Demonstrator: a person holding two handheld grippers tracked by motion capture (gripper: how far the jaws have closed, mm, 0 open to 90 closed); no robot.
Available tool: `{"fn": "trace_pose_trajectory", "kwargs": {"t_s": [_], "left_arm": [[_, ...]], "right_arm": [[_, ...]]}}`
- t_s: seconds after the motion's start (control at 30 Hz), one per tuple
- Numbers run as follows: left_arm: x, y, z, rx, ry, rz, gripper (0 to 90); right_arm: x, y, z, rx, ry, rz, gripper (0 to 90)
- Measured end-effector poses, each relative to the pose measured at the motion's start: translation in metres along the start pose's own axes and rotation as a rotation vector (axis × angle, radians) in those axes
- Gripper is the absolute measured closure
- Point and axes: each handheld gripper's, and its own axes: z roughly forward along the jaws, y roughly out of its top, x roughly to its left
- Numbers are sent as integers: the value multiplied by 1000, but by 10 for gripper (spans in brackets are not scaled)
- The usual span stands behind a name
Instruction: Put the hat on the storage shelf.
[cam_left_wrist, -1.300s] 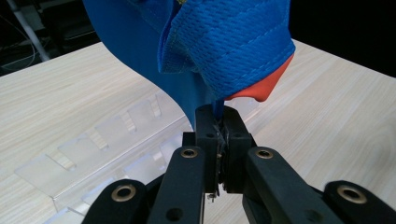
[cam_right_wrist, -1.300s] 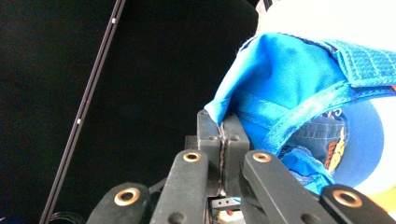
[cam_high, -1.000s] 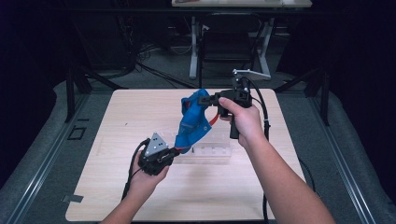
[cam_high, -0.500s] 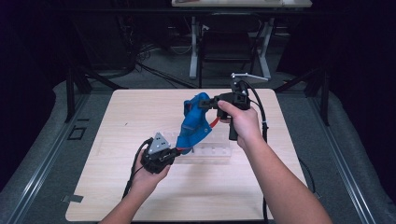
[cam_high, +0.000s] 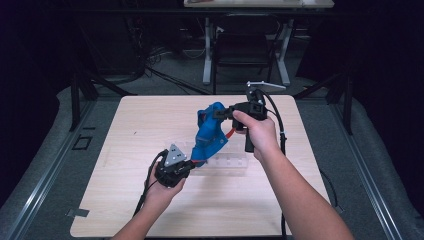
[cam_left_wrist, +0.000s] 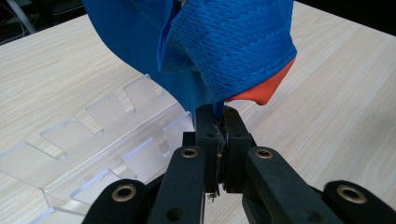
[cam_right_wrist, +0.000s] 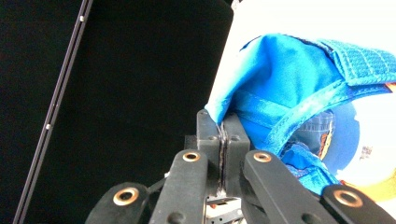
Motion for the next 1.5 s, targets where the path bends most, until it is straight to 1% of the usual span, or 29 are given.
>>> {"fn": "trace_pose_trajectory", "kwargs": {"t_s": [0.3,0.43,0.6,0.77,0.8,0.93,0.97,1.0,1.03,1.13,1.2,1.27,1.4,1.43,1.47,1.5], "left_arm": [[-2,-6,7,12,9,-5,887],[-2,-10,9,14,9,-18,887],[-2,-13,10,16,7,-32,887],[-1,-15,10,14,10,-42,888],[-1,-15,10,17,7,-47,887],[1,-15,10,21,7,-49,887],[1,-16,11,18,8,-60,887],[1,-16,11,22,9,-58,887],[1,-16,12,19,9,-67,887],[2,-16,11,19,11,-66,887],[2,-17,11,20,9,-74,887],[3,-17,11,20,6,-82,887],[2,-18,11,14,8,-72,885],[1,-18,11,12,10,-71,884],[1,-18,11,12,11,-71,884],[1,-18,11,12,11,-70,884]], "right_arm": [[-7,-2,3,7,-17,5,892],[-9,-2,6,5,-27,4,891],[-9,-2,8,11,-32,-4,884],[-9,-2,7,3,-39,-7,868],[-9,-2,7,-1,-45,-11,865],[-10,-2,3,-11,-72,-29,847],[-10,-2,0,-11,-80,-30,844],[-10,-2,-1,-16,-86,-31,840],[-11,-2,-2,-18,-91,-36,837],[-11,-3,-5,-22,-103,-50,826],[-11,-3,-7,-22,-113,-51,825],[-11,-3,-9,-28,-116,-63,822],[-10,-5,-13,-37,-136,-79,820],[-10,-6,-15,-32,-145,-90,820],[-10,-6,-15,-40,-146,-89,818],[-11,-6,-16,-32,-154,-97,818]]}}
